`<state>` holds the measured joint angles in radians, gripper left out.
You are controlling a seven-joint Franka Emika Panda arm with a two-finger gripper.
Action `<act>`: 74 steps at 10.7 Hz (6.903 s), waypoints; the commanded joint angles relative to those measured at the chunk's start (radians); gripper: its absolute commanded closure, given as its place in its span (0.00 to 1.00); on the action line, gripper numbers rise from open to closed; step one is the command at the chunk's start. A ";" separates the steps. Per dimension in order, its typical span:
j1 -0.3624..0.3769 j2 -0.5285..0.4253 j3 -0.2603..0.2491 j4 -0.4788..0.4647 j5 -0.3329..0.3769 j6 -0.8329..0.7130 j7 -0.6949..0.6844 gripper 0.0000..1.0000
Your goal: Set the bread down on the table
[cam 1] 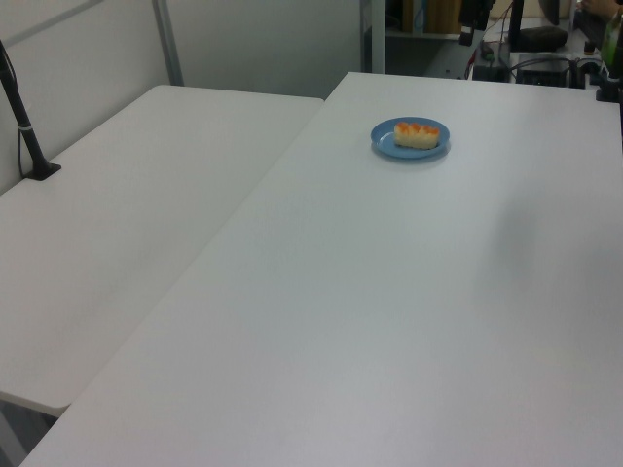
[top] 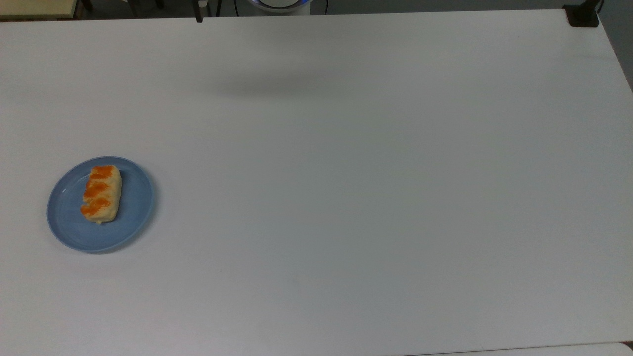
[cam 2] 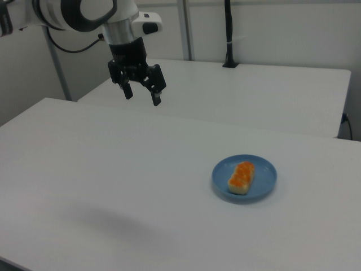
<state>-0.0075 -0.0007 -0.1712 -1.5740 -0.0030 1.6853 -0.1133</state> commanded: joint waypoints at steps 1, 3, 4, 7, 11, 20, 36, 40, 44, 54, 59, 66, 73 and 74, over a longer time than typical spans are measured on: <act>-0.020 -0.010 -0.013 -0.018 -0.002 0.031 -0.022 0.00; -0.019 -0.010 -0.013 -0.018 0.000 0.025 -0.022 0.00; -0.019 -0.010 -0.013 -0.018 0.000 0.022 -0.020 0.00; -0.017 -0.012 -0.010 -0.018 0.001 0.024 -0.020 0.00; -0.014 -0.010 -0.007 -0.018 0.001 0.022 -0.020 0.00; -0.071 -0.007 -0.025 -0.017 0.000 0.034 -0.060 0.00; -0.215 0.447 -0.028 -0.167 -0.009 0.910 -0.008 0.00; -0.217 0.504 0.004 -0.163 -0.014 0.970 0.038 0.00; -0.220 0.530 0.004 -0.166 -0.115 0.970 0.038 0.56; -0.183 0.298 0.169 -0.156 -0.118 0.552 0.072 0.86; -0.022 0.286 0.245 -0.161 -0.204 0.324 0.236 0.90; 0.036 0.145 0.283 -0.389 -0.213 -0.056 0.055 0.94; 0.055 0.189 0.289 -0.488 -0.213 0.274 0.268 0.74; 0.055 0.189 0.289 -0.486 -0.213 0.268 0.268 0.43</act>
<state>0.0371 0.1858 0.1199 -2.0499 -0.2048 1.9130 0.1267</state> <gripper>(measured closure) 0.855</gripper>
